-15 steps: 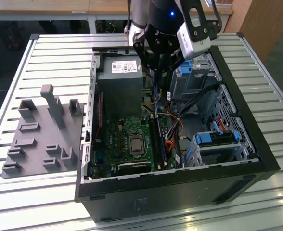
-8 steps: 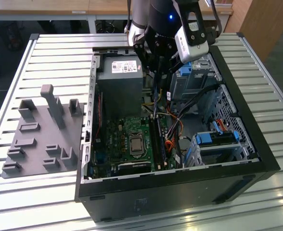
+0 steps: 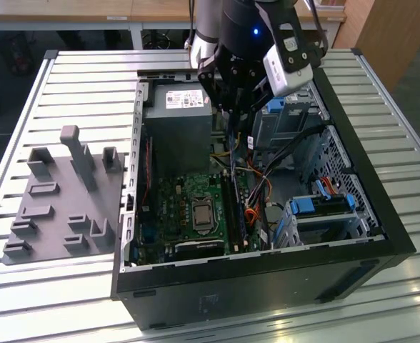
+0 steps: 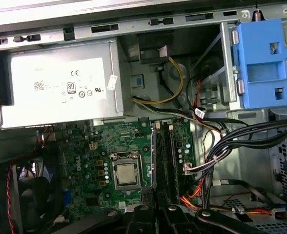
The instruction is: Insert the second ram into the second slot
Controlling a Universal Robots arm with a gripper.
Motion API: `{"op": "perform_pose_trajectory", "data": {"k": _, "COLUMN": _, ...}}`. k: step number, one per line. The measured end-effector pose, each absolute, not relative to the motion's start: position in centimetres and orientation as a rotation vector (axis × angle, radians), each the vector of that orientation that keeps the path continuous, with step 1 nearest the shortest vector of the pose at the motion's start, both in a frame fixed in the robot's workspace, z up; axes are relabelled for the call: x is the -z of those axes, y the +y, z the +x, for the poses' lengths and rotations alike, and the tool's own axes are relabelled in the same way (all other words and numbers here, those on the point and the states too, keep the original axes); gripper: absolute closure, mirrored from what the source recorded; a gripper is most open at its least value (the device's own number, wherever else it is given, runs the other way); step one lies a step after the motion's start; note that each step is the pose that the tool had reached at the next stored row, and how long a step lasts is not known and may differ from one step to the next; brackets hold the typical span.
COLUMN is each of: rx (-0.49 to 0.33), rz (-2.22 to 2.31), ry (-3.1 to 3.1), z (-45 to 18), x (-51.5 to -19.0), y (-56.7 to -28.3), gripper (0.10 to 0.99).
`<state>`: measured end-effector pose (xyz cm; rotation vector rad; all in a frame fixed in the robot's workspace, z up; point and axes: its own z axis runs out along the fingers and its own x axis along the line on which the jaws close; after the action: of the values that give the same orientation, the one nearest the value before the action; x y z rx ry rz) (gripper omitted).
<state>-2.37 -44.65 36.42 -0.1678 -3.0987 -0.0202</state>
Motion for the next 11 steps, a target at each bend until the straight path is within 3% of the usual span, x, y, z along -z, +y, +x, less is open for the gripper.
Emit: {"op": "perform_pose_trajectory", "data": {"k": 11, "rx": 0.018, "rz": -0.064, "ry": -3.11, "z": -2.37, "x": -36.01, "y": -44.74, "gripper": 0.949}}
